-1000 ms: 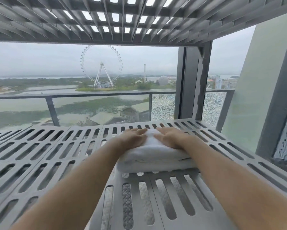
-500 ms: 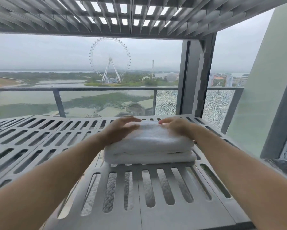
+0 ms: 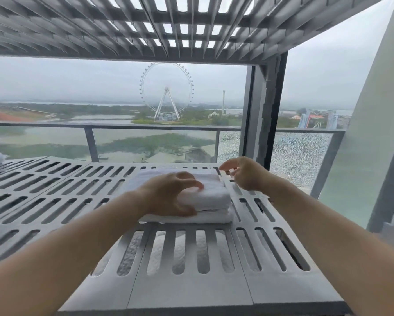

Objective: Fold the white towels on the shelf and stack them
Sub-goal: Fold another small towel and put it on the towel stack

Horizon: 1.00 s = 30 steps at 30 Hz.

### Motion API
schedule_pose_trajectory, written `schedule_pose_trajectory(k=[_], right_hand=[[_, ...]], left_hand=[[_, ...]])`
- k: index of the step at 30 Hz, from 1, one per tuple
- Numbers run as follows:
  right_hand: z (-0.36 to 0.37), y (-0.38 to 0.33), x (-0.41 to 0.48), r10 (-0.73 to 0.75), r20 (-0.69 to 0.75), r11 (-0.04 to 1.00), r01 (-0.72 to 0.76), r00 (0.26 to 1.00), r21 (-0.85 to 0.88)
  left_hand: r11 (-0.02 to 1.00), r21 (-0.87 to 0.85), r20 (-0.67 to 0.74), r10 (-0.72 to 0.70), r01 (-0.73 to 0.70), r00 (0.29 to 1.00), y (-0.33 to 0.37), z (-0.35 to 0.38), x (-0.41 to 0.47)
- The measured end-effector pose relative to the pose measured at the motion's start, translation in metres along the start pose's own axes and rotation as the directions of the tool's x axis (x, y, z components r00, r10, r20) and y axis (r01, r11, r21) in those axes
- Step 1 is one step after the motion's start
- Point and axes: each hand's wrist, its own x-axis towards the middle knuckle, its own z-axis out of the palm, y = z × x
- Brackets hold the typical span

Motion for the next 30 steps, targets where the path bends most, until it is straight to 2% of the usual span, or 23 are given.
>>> schedule_pose_trajectory(k=[5,9,14,18,22,24,27,30], right_hand=[[0.0,0.014,-0.007,0.036,0.009,0.994,-0.035,0.999,-0.102],[0.012,0.019,-0.007,0.006,0.041,0.992,-0.001,0.999,-0.128],[0.015,0.028,0.001,-0.022,-0.03,0.988,0.017,0.999,-0.151],[0.021,0.026,0.01,-0.169,-0.051,0.958,0.152,0.984,-0.243],[0.029,0.02,0.018,-0.274,0.02,0.92,0.268,0.962,-0.285],[0.032,0.02,0.02,-0.28,0.039,0.911,0.278,0.959,-0.305],[0.035,0.021,0.02,-0.313,-0.041,0.911,0.288,0.949,-0.296],[0.036,0.023,0.018,-0.374,-0.093,0.894,0.331,0.923,-0.303]], left_hand=[[0.998,0.06,-0.08,-0.018,0.023,0.997,0.013,0.004,0.001],[0.994,0.093,-0.095,-0.049,0.058,0.994,0.035,0.012,0.015],[0.998,0.004,-0.063,-0.065,0.065,0.996,0.045,0.009,0.02],[0.996,-0.084,-0.14,0.025,-0.037,0.99,0.042,0.006,0.011],[0.994,-0.068,-0.203,0.076,-0.091,0.976,0.044,0.006,0.004],[0.995,-0.069,-0.19,0.062,-0.077,0.98,0.043,0.006,0.002],[0.999,-0.041,-0.168,0.015,-0.022,0.986,0.043,0.008,0.0],[0.999,-0.037,-0.209,-0.045,0.038,0.977,0.042,0.008,-0.002]])
